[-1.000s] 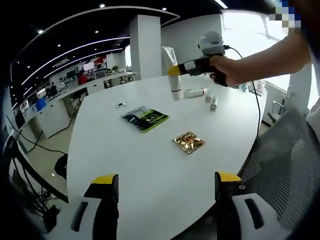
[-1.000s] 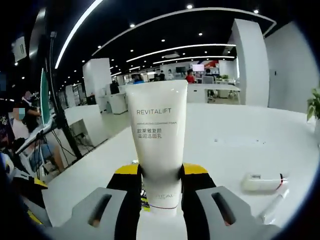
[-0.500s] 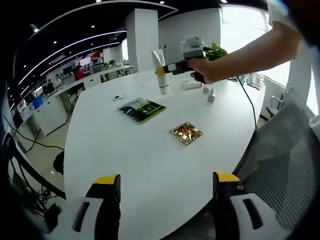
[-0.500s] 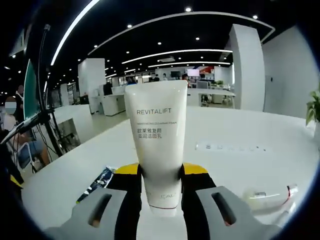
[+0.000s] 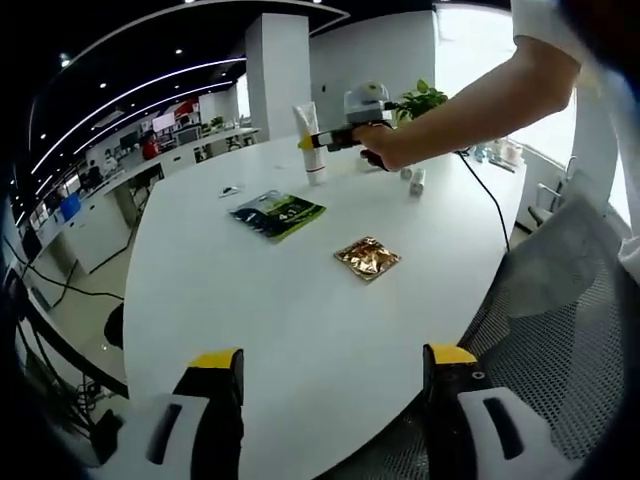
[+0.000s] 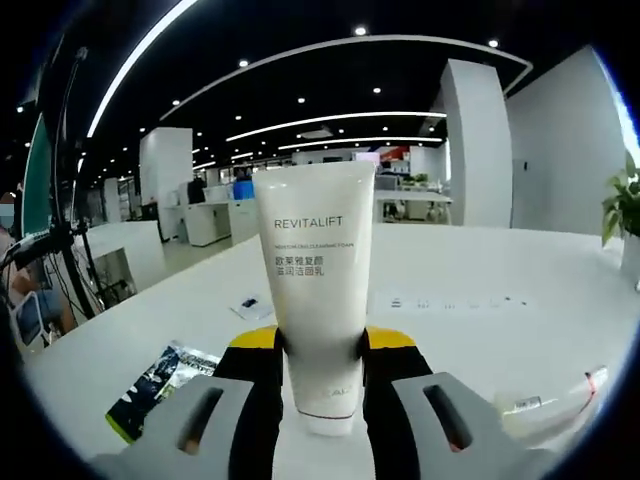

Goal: Arrange the skincare products in the storage area until every visible bottle or jar stands upright without overlapping.

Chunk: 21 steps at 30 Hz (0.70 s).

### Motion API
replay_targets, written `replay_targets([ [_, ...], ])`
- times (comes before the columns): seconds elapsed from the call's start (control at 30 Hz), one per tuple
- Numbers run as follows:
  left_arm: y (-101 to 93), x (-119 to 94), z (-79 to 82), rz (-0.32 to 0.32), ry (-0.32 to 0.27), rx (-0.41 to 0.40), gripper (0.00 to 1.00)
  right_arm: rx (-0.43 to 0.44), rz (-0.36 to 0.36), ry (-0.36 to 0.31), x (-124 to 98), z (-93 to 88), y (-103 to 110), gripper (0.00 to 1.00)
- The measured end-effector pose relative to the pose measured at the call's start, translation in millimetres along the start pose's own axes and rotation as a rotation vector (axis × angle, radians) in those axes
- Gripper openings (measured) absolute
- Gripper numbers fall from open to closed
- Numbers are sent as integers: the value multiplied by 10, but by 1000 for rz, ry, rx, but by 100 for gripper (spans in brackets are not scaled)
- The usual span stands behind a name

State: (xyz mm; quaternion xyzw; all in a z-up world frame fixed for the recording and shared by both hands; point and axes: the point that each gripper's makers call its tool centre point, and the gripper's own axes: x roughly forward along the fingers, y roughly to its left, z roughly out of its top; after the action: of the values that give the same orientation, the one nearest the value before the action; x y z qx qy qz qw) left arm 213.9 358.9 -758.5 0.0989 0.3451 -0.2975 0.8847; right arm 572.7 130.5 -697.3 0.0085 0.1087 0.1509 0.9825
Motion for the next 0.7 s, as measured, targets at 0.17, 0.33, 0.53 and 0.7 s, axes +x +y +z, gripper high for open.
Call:
replay_targets([
  [0.17,5,8,-27,3,10,-1,75,7,-15,-50,-39,-8,-20,28],
  [0.33,2,6,-29,3,14,-1,75,-14,-13,-85,-117,-20,-10,28],
  [0.53,-4,6,-32,1,16,3,75,-12,-26,-97,-122,-3,-30,29],
  [0.7,-4,5,-49,0,24,7,74,-1,-38,-92,-109,2,-35,29],
])
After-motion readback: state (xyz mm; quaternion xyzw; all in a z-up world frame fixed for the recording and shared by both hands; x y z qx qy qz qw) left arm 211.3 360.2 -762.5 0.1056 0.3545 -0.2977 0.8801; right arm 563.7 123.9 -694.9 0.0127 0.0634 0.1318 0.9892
